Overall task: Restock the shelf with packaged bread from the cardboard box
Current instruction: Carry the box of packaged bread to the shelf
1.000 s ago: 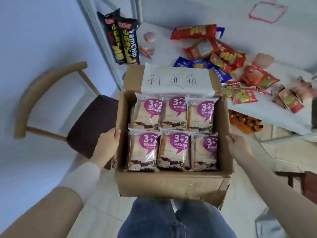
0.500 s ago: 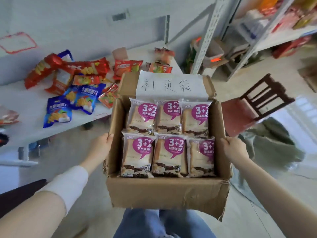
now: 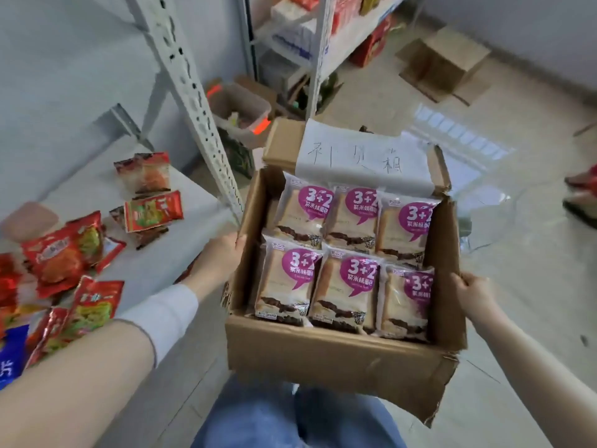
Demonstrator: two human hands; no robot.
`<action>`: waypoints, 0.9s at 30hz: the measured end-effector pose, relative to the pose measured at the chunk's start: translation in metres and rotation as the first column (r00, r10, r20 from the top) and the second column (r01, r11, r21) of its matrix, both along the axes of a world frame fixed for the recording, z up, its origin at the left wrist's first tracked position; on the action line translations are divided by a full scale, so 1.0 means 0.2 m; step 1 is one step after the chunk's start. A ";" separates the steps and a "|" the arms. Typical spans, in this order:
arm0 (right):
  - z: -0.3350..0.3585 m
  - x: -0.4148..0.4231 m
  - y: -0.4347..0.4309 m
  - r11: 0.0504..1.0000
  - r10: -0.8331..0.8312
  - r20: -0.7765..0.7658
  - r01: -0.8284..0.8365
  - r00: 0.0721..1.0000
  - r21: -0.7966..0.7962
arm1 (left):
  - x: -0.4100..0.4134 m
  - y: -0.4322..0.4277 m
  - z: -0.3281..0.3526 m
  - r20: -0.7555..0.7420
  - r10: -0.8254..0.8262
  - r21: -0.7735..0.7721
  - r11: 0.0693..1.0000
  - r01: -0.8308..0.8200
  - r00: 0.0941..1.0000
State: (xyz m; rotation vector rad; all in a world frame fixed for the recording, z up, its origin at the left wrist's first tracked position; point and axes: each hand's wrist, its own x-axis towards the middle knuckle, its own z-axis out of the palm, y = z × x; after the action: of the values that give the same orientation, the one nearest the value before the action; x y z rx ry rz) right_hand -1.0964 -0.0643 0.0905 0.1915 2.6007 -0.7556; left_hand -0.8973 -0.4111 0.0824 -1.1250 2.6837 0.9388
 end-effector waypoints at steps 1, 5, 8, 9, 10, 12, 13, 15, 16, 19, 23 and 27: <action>-0.02 -0.05 -0.01 0.999 -0.044 0.002 0.044 0.999 0.002 | -0.13 -0.04 -0.01 -0.005 -0.039 0.015 0.999 0.039 0.999; -0.11 -0.25 -0.04 0.988 -0.152 0.023 0.151 0.988 0.039 | -0.57 -0.16 -0.10 0.026 -0.146 0.061 0.988 0.144 0.989; -0.25 -0.41 -0.07 0.970 -0.244 0.059 0.242 0.968 0.037 | -0.86 -0.22 -0.21 0.070 -0.200 0.049 0.979 0.197 0.977; -0.30 -0.46 -0.08 0.966 -0.259 0.068 0.257 0.963 0.040 | -0.95 -0.24 -0.26 0.079 -0.217 0.047 0.976 0.214 0.973; -0.36 -0.51 -0.09 0.965 -0.262 0.079 0.258 0.962 0.048 | -1.04 -0.25 -0.31 0.088 -0.233 0.048 0.972 0.230 0.968; -0.49 -0.61 -0.11 0.958 -0.284 0.095 0.280 0.954 0.054 | -1.21 -0.28 -0.44 0.100 -0.267 0.051 0.963 0.263 0.958; -0.57 -0.66 -0.12 0.953 -0.301 0.096 0.296 0.949 0.064 | -1.28 -0.29 -0.52 0.105 -0.278 0.053 0.960 0.274 0.955; -0.74 -0.76 -0.14 0.949 -0.311 0.092 0.303 0.946 0.085 | -1.42 -0.32 -0.70 0.118 -0.284 0.048 0.959 0.280 0.952; -0.83 -0.81 -0.15 0.946 -0.317 0.087 0.309 0.944 0.093 | -1.49 -0.33 -0.79 0.125 -0.294 0.047 0.956 0.291 0.947; -1.10 -0.91 -0.19 0.932 -0.346 0.073 0.333 0.935 0.146 | -1.66 -0.36 -1.06 0.131 -0.328 0.046 0.945 0.325 0.936; -1.37 -0.99 -0.21 0.923 -0.345 0.042 0.331 0.938 0.196 | -1.80 -0.41 -1.33 0.142 -0.349 0.040 0.937 0.347 0.926; -1.51 -1.05 -0.22 0.925 -0.334 0.060 0.315 0.941 0.213 | -1.88 -0.45 -1.49 0.160 -0.382 0.036 0.924 0.382 0.910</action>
State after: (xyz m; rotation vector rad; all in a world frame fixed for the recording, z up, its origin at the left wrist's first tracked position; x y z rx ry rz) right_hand -1.3062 -0.1091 -0.2105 0.7179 2.5806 -0.5712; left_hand -1.2733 -0.5014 -0.2149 -0.6038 2.6216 0.7461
